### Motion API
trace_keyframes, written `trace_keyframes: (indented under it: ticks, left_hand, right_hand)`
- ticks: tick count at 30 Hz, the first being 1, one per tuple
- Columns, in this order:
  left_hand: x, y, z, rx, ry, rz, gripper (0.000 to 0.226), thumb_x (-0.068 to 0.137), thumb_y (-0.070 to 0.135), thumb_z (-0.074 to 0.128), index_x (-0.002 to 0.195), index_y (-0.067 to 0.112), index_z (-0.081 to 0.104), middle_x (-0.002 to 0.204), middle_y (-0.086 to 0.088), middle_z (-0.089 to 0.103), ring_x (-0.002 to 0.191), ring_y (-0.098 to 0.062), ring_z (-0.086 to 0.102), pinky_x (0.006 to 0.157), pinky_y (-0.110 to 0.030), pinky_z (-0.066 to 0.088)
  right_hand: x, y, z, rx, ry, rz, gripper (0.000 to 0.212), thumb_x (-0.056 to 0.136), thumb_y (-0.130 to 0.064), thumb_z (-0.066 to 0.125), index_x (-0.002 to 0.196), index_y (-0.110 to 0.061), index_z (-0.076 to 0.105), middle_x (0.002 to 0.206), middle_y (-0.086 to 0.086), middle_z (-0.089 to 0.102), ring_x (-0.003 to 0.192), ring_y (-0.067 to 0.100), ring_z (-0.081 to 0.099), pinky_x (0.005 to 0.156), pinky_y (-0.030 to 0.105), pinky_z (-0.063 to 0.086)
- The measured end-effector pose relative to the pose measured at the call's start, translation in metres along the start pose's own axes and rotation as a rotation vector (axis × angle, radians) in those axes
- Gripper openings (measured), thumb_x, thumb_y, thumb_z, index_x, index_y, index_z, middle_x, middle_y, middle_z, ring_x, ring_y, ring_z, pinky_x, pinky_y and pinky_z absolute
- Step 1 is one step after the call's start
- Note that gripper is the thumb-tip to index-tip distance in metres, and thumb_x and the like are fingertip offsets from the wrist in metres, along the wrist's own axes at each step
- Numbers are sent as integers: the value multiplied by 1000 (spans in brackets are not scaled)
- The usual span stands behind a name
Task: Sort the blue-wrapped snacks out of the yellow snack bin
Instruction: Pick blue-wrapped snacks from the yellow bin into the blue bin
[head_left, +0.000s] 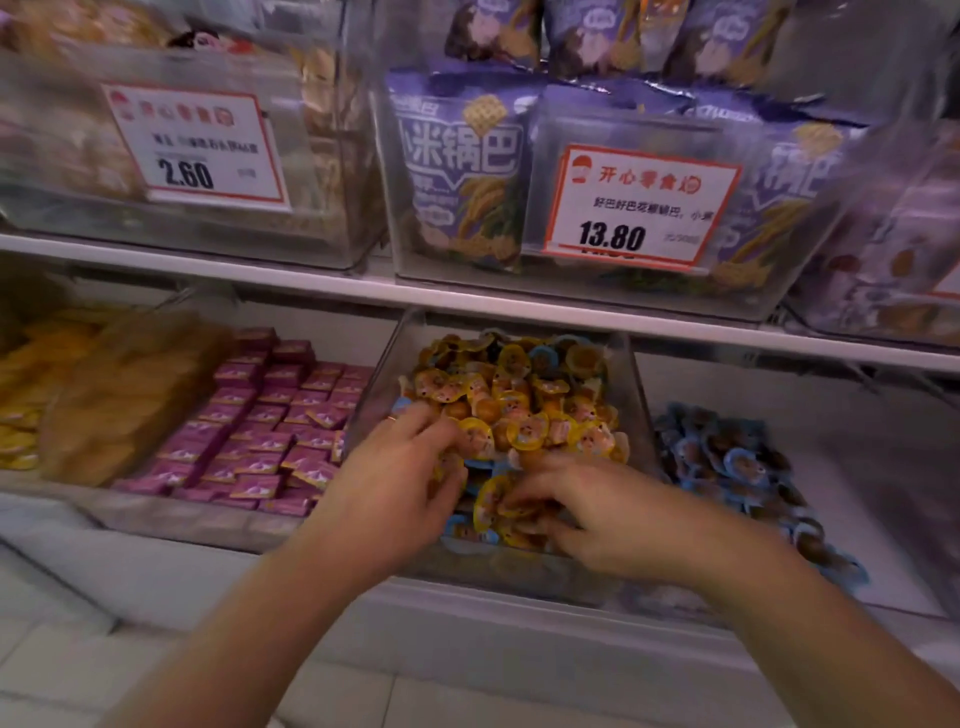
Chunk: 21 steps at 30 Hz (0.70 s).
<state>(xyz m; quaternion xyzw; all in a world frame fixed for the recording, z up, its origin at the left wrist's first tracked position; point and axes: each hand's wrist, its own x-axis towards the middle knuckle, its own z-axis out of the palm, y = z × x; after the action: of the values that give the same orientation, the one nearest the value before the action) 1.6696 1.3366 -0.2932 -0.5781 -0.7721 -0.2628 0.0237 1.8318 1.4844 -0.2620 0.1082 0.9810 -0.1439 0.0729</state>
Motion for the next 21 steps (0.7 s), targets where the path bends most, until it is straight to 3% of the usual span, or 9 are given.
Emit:
trace_keyframes:
  ticks: [1,4,8,12,15,21]
  left_hand:
    - [-1,-1,-1,-39,-96,43,13,91,36,60,97,28,67,93,11,56,87,-10,56,78,-35,49]
    - [-6,-1,5,-48,-366,101,35,101,49,40,100,27,68,90,12,55,90,-6,51,85,-33,44]
    - [-13,3,13,154,-372,76,46,100,59,24,123,34,55,111,10,46,110,-11,45,98,-34,37]
    - [-11,1,14,74,-324,54,40,100,51,33,136,38,46,132,14,42,120,-12,40,103,-34,34]
    - [-4,-2,15,63,-355,45,36,100,41,38,134,38,50,127,18,52,120,-14,39,101,-32,33]
    - [7,1,19,151,-433,31,37,99,43,37,131,40,55,120,9,52,117,-17,46,96,-35,33]
  right_hand:
    - [-2,3,-3,-15,-12,25,38,92,-27,59,130,-31,61,124,-7,55,119,15,49,102,34,42]
    - [-4,7,-10,-162,-19,79,41,85,-41,70,123,-31,62,120,-8,52,114,15,48,98,34,43]
    - [-5,1,-14,-239,-51,129,34,80,-47,74,105,-25,65,114,-4,51,105,17,49,90,34,46]
    - [-10,-1,-18,-261,-78,165,29,82,-43,74,100,-20,68,114,-2,51,101,17,49,86,33,46]
    - [-11,-3,-19,-254,-99,165,25,83,-40,74,98,-21,67,112,-2,49,102,17,48,86,33,46]
    - [-9,5,-19,-83,-32,192,9,88,-28,72,84,-22,65,99,-9,52,93,12,51,83,34,49]
